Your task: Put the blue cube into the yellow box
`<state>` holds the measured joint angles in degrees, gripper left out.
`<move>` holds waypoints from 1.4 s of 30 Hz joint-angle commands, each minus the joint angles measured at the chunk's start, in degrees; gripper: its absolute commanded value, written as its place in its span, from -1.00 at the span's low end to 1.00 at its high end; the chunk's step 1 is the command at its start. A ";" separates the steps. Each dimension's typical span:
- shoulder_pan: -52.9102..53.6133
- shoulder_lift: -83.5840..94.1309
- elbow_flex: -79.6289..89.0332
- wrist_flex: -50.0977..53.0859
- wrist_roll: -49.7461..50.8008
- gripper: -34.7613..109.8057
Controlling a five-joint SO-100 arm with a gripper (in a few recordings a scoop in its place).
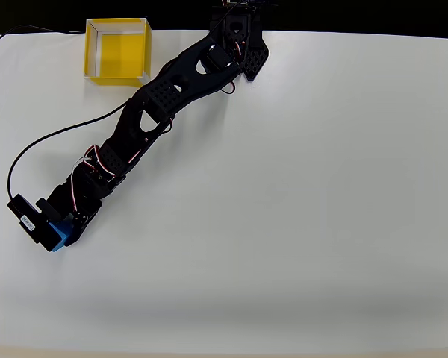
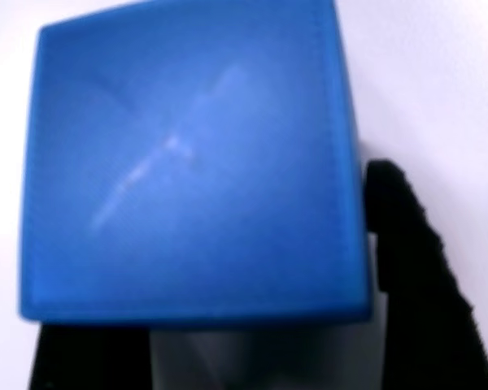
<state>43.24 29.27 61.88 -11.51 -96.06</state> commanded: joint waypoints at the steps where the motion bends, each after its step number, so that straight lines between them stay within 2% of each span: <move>1: 1.05 6.33 -6.24 0.00 -0.62 -0.33; 13: 0.09 22.24 4.22 2.81 0.53 -0.33; 25: -1.76 52.12 21.27 11.43 2.46 -0.35; 31: -1.93 69.96 35.60 14.15 2.90 -0.34; 35: 0.26 81.83 46.14 15.29 2.81 -0.34; 42: 9.67 99.67 60.03 23.99 2.81 -0.34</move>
<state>47.29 114.79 120.50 10.99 -93.16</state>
